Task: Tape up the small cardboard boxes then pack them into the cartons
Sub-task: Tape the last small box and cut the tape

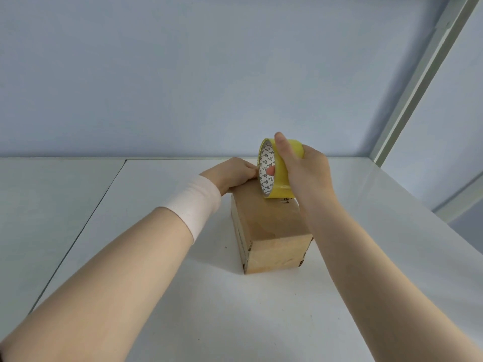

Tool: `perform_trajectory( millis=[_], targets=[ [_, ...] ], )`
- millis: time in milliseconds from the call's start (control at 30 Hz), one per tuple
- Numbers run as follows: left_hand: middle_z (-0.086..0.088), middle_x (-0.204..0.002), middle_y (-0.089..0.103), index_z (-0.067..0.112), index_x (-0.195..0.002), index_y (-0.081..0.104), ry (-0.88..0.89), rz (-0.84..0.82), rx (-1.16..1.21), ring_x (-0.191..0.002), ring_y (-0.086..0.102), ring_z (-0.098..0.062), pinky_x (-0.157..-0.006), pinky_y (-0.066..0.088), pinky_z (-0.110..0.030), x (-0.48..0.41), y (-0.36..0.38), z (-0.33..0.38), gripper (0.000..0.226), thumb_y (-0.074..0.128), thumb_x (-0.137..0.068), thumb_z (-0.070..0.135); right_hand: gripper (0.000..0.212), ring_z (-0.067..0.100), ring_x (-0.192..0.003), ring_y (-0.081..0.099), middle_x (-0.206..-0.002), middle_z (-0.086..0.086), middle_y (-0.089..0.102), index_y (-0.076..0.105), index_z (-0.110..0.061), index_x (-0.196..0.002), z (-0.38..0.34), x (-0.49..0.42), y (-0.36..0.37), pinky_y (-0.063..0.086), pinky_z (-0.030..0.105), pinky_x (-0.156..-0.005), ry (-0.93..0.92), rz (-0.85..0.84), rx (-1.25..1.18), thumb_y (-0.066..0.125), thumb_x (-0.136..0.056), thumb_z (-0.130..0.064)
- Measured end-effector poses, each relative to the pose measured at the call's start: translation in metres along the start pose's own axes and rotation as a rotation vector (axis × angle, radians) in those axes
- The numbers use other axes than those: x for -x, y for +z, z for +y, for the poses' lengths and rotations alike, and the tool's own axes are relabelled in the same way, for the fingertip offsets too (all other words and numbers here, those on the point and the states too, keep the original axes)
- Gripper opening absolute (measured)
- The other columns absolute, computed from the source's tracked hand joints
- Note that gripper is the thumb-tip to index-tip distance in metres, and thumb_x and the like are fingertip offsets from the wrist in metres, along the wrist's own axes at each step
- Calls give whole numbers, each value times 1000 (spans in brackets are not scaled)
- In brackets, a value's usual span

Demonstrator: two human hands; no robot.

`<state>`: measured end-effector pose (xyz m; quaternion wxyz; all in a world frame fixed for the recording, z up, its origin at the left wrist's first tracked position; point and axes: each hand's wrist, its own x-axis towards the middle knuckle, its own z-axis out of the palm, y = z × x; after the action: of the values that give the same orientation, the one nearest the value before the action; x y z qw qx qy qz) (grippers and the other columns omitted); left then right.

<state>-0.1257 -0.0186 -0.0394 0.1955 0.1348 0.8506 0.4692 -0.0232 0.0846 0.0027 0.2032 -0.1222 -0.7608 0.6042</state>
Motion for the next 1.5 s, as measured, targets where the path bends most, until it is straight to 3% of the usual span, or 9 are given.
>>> perform_trajectory(
  millis=[200, 367, 500, 667, 800, 967, 1067, 1167, 1500],
  targets=[
    [8, -57, 60, 29, -43, 66, 8, 22, -97, -61, 55, -15, -62, 45, -23, -3, 0, -1, 42, 60, -85, 30, 31, 17, -88, 66, -84, -1, 72, 57, -18, -99, 20, 12, -9, 52, 42, -87, -83, -157, -55, 54, -89, -47],
    [7, -61, 63, 31, -49, 69, 11, 24, -138, -66, 57, -15, -67, 47, -27, -4, 1, 1, 35, 59, -82, 25, 21, 6, -79, 68, -74, -7, 74, 63, -17, -92, 41, 18, -14, 51, 23, -78, -152, -190, -160, 58, -90, -37],
    [8, -55, 59, 31, -46, 67, 12, 53, -135, -58, 53, -12, -56, 42, -20, -4, 3, -2, 38, 58, -81, 25, 17, -2, -72, 67, -70, -13, 73, 63, -21, -88, 42, 16, -11, 47, 11, -67, -177, -153, -154, 60, -89, -37],
    [8, -45, 50, 19, -40, 55, 39, 96, -136, -47, 44, -8, -41, 34, -15, -4, 4, 2, 42, 61, -81, 17, 13, -8, -66, 63, -63, -21, 69, 57, -26, -84, 46, 21, -11, 46, 8, -63, -240, -57, -109, 56, -92, -37],
    [-1, -60, 52, 20, -49, 54, 53, 84, -133, -60, 45, -16, -53, 37, -22, -4, 5, 3, 34, 59, -83, 17, 16, -10, -63, 61, -59, -24, 66, 55, -25, -81, 42, 24, -11, 41, 4, -58, -249, -44, -111, 54, -92, -36],
    [6, -52, 56, 19, -44, 59, 42, 86, -115, -57, 49, -13, -47, 40, -16, -4, 9, 0, 41, 56, -84, 12, 26, 1, -81, 65, -76, -11, 72, 55, -19, -94, 48, 29, -19, 48, 12, -72, -227, -218, -219, 50, -86, -43],
    [9, -49, 58, 20, -44, 62, 57, 107, -96, -54, 50, -10, -43, 41, -12, -5, 11, 1, 41, 56, -82, 8, 25, -3, -88, 62, -82, -17, 71, 56, -16, -102, 55, 31, -23, 44, 7, -73, -266, -276, -73, 55, -88, -36],
    [4, -61, 60, 20, -57, 64, 77, 110, -98, -58, 52, -11, -52, 44, -18, -3, 12, 2, 29, 57, -83, 10, 16, -8, -85, 62, -77, -20, 71, 57, -15, -102, 58, 32, -22, 43, 5, -70, -303, -219, -29, 57, -92, -28],
    [5, -46, 42, 17, -34, 39, 83, 120, -126, -50, 35, -11, -33, 28, -10, 7, 13, 10, 52, 57, -82, 8, 8, -7, -67, 64, -65, -17, 70, 54, -24, -88, 51, 46, -17, 41, 3, -60, -301, -102, -155, 59, -90, -29]
  ],
)
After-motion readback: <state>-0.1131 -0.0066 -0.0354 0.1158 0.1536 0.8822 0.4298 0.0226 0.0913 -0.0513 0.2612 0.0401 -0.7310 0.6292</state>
